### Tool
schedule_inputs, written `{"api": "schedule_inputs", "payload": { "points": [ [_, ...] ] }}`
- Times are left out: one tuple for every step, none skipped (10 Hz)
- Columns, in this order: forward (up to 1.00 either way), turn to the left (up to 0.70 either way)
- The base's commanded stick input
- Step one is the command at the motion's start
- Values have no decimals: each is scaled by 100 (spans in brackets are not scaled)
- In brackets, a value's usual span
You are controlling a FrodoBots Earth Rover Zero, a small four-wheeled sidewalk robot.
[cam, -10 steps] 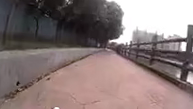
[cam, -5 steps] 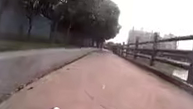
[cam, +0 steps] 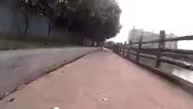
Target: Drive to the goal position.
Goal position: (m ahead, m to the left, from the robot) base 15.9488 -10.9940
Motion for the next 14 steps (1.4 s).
{"api": "schedule_inputs", "payload": {
  "points": [
    [70,0],
    [70,0],
    [70,0],
    [70,0],
    [70,0],
    [70,0],
    [70,0],
    [70,0],
    [70,0],
    [70,0],
    [70,0],
    [70,0],
    [70,0],
    [70,0]
  ]
}}
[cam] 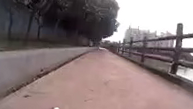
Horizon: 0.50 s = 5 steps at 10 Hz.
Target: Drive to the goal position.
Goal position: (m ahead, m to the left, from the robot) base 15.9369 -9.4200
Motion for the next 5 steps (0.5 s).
{"api": "schedule_inputs", "payload": {
  "points": [
    [70,0],
    [70,0],
    [70,0],
    [70,0],
    [70,0]
  ]
}}
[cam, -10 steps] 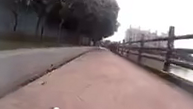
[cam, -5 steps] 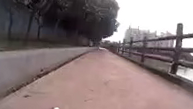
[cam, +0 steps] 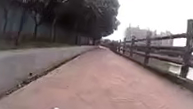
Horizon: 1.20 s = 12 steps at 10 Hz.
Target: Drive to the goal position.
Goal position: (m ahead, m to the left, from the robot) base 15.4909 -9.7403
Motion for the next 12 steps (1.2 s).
{"api": "schedule_inputs", "payload": {
  "points": [
    [70,0],
    [70,0],
    [70,0],
    [70,0],
    [70,0],
    [70,0],
    [70,0],
    [70,0],
    [70,0],
    [70,0],
    [70,0],
    [70,0]
  ]
}}
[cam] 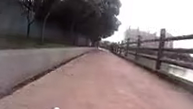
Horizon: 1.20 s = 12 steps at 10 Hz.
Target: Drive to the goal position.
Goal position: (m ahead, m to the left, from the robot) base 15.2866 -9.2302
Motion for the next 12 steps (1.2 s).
{"api": "schedule_inputs", "payload": {
  "points": [
    [70,0],
    [70,0],
    [70,0],
    [70,0],
    [70,0],
    [70,0],
    [70,0],
    [70,0],
    [70,0],
    [70,0],
    [70,0],
    [70,0]
  ]
}}
